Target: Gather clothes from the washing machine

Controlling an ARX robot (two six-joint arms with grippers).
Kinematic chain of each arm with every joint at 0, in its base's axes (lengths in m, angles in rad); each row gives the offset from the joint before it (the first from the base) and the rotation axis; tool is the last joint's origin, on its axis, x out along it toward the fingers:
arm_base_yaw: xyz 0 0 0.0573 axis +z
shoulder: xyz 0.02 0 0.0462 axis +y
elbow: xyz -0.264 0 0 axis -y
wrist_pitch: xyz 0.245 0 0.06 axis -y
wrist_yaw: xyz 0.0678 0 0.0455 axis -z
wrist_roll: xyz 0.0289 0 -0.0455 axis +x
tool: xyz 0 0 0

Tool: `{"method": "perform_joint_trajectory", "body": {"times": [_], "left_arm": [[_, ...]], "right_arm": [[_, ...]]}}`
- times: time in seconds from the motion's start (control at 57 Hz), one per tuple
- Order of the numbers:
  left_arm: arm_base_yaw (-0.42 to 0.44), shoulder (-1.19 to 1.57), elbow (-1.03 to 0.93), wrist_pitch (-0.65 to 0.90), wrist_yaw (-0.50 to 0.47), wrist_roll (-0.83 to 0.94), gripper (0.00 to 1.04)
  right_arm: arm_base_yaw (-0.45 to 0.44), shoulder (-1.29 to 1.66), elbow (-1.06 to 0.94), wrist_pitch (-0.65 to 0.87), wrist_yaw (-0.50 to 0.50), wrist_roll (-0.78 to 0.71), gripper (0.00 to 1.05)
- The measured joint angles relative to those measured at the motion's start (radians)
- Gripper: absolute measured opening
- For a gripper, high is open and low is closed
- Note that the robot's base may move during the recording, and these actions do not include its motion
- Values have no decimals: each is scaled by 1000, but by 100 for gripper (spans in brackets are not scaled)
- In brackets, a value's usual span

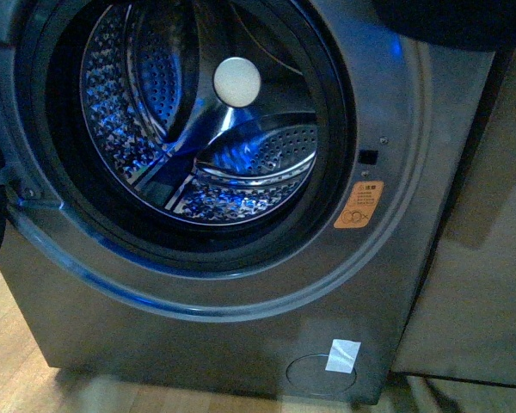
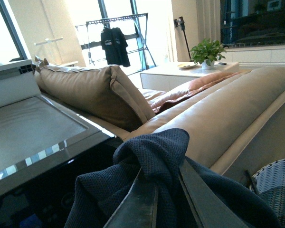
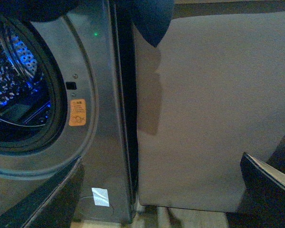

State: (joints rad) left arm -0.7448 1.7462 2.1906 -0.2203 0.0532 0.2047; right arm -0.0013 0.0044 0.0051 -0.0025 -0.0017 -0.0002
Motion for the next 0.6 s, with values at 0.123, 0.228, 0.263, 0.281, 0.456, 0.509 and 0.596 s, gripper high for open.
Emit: {"method": "perform_joint_trajectory", "body": {"times": [0.123, 0.228, 0.263, 0.281, 0.456, 0.509, 0.596], "left_arm": [[-9, 200, 416, -216, 14, -31, 7], [-11, 263, 562, -246, 18, -37, 7], [-11, 264, 579, -247, 18, -39, 7], [-11, 264, 583, -247, 18, -40, 7], [-11, 254, 616, -247, 18, -44, 7], [-11, 255, 616, -247, 18, -44, 7], [-11, 256, 616, -247, 20, -44, 7]], "right_arm": [[0, 0, 0, 0, 0, 0, 97], [0, 0, 0, 0, 0, 0, 97], [0, 0, 0, 0, 0, 0, 97], [0, 0, 0, 0, 1, 0, 97], [-65, 24, 0, 56, -201, 77, 97], [-128, 48, 2, 119, -359, 166, 97], [-172, 94, 29, 211, -463, 255, 97]]}}
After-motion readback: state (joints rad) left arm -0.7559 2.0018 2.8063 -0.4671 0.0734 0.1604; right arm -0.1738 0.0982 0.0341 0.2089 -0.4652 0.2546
